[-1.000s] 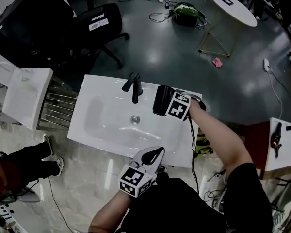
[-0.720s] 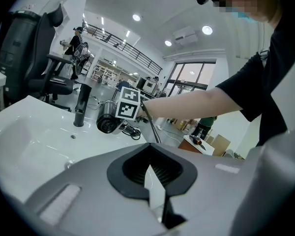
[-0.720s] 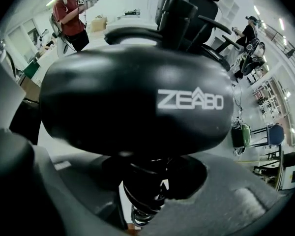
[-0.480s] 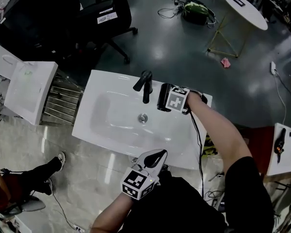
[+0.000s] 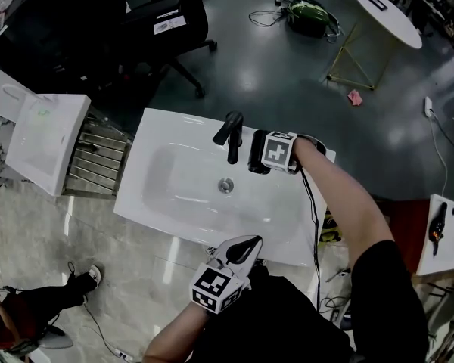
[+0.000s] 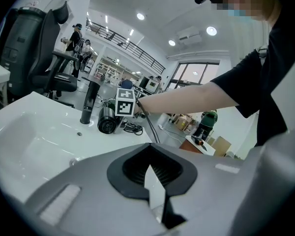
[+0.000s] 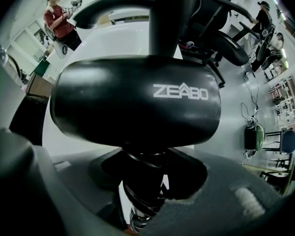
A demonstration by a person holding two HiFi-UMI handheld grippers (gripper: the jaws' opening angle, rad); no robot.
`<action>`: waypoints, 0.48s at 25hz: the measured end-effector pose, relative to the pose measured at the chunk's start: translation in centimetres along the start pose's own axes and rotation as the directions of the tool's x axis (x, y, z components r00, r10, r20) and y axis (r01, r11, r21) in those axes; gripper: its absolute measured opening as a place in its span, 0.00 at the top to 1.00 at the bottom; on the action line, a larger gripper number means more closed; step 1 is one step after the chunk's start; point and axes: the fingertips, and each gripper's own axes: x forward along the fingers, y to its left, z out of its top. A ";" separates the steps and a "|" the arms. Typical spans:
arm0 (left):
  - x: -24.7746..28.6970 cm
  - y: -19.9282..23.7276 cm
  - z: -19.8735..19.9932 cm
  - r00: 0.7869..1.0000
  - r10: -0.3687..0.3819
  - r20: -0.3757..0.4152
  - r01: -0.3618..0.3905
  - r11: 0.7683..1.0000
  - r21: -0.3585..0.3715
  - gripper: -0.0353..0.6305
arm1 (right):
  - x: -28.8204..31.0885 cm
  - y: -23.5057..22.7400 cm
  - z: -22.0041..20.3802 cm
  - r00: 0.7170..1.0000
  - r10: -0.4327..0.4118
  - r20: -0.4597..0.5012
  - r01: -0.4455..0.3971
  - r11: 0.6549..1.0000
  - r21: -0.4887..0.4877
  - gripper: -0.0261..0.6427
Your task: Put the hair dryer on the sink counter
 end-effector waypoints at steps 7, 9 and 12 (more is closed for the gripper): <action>-0.3 0.3 -0.6 1.000 0.004 -0.008 -0.004 1.000 -0.022 0.94 | 0.0 -0.1 -1.0 0.994 0.087 -0.062 -0.084 0.995 0.050 0.66; -0.4 0.5 -0.6 1.000 0.008 -0.009 -0.008 1.000 -0.029 0.94 | 0.0 -0.1 -0.9 0.992 0.103 -0.079 -0.100 0.994 0.050 0.66; -0.5 0.6 -0.8 1.000 0.011 -0.008 -0.011 0.999 -0.033 0.94 | 0.1 -0.1 -1.0 0.988 0.111 -0.104 -0.106 0.993 0.046 0.65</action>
